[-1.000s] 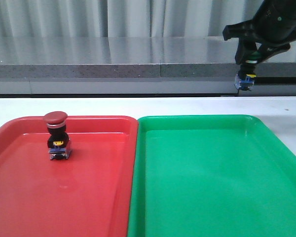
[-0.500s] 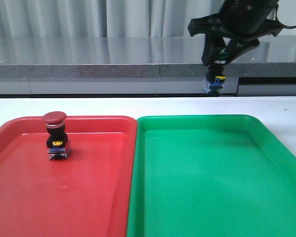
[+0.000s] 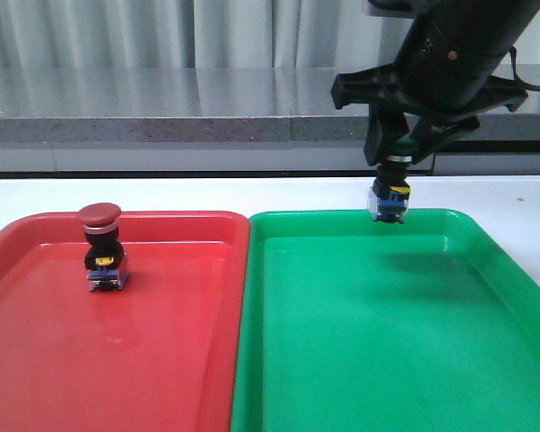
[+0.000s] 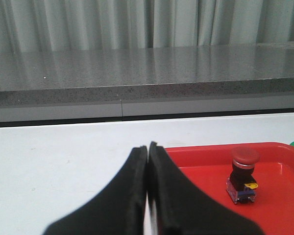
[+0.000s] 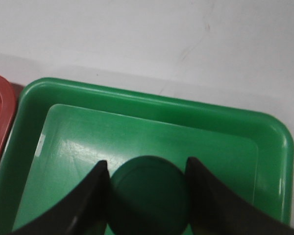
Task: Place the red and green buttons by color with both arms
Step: 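Carry the green button with the right gripper into the green tray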
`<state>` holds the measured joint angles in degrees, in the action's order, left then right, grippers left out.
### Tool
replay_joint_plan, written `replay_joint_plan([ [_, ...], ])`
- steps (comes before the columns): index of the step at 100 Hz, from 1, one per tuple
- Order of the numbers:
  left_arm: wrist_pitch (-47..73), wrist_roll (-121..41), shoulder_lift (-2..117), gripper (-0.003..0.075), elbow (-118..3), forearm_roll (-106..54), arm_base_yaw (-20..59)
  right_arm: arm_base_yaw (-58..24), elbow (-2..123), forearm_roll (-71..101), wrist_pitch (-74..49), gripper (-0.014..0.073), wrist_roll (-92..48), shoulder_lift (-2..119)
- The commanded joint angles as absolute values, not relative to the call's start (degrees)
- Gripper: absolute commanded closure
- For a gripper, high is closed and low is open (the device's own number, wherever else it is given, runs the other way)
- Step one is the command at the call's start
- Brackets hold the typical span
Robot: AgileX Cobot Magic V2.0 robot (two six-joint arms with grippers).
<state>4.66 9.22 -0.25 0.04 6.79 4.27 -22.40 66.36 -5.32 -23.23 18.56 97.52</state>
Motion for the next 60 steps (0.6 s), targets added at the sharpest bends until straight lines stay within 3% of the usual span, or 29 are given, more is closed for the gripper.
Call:
replay_joint_plan([
  [1, 0.00, 9.39, -2.17, 0.0739, 1.49, 6.82, 4.15, -23.03, 64.05, -6.36, -15.92, 0.0306, 20.91, 93.42],
  [60, 0.00, 9.39, -2.17, 0.0739, 1.49, 6.82, 4.15, -23.16, 59.76, -6.29, -8.66, 0.0306, 21.90, 95.06],
])
